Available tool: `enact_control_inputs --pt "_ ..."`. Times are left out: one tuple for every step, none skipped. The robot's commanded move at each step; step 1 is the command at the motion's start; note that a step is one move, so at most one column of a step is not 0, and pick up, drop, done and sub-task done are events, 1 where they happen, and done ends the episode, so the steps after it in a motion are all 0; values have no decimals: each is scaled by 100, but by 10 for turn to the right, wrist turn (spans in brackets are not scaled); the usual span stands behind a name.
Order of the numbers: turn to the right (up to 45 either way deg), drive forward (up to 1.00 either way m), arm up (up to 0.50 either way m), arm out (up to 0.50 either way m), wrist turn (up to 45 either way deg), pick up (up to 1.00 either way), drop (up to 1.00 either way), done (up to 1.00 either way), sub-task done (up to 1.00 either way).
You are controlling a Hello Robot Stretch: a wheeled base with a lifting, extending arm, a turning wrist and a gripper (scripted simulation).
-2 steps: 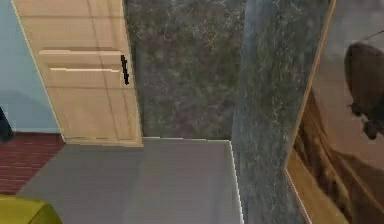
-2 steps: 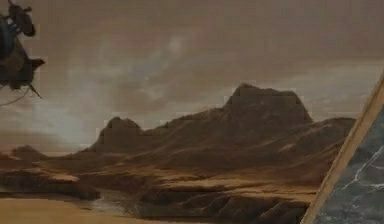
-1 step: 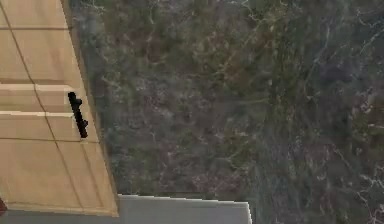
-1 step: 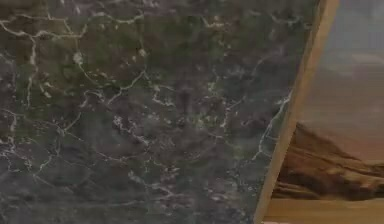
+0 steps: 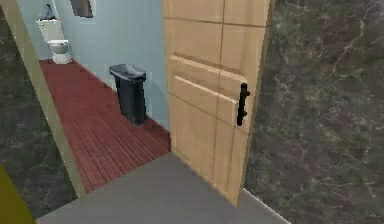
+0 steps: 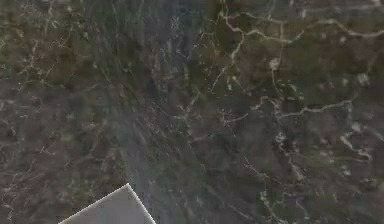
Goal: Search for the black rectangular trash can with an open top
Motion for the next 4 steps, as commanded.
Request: enact_control_inputs --pt "-240 0 0 0 0 0 0 0 0" --pt "0 35 0 0 0 0 0 0 0" --pt "30 0 0 0 0 0 0 0 0" --pt "0 100 0 0 0 0 0 0 0"
